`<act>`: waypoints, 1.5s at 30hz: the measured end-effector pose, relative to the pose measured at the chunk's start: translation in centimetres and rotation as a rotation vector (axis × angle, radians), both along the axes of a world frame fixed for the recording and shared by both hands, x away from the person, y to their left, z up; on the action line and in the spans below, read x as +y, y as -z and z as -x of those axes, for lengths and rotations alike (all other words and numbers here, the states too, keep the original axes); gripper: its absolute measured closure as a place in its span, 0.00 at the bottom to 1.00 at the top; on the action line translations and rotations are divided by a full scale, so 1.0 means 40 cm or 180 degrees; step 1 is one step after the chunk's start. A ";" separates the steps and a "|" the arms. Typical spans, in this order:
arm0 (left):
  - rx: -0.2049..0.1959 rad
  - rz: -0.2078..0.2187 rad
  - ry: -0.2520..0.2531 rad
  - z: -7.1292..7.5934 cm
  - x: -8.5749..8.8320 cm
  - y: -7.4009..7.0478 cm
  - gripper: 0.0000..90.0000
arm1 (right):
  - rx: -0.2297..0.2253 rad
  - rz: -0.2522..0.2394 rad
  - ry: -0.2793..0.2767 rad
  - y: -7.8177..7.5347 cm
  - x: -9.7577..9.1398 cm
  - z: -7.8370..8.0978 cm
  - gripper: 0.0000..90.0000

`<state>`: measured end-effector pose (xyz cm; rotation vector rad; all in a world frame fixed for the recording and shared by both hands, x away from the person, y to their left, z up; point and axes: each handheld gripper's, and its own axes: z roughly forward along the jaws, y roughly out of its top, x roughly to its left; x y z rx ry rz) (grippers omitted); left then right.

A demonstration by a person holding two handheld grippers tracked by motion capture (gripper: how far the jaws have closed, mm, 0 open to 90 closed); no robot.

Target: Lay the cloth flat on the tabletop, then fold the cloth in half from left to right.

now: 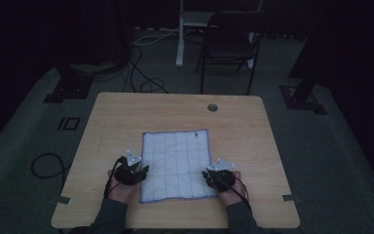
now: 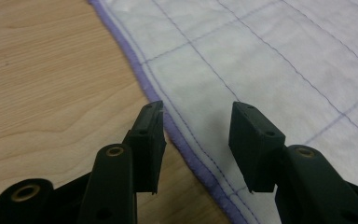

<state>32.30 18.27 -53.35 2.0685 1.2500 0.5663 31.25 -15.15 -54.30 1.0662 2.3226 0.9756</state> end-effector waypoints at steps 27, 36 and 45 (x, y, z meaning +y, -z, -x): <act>0.0072 0.0165 -0.0302 -0.033 -0.013 0.017 0.53 | -0.0002 -0.0023 -0.0022 0.002 0.008 0.021 0.82; 0.0069 0.0257 -0.0202 -0.040 -0.033 0.017 0.66 | 0.0005 -0.0034 -0.0044 0.002 0.015 0.027 0.82; 0.0159 0.0312 -0.0168 -0.051 -0.029 0.013 0.95 | 0.0011 -0.0041 -0.0087 0.001 0.015 0.028 0.78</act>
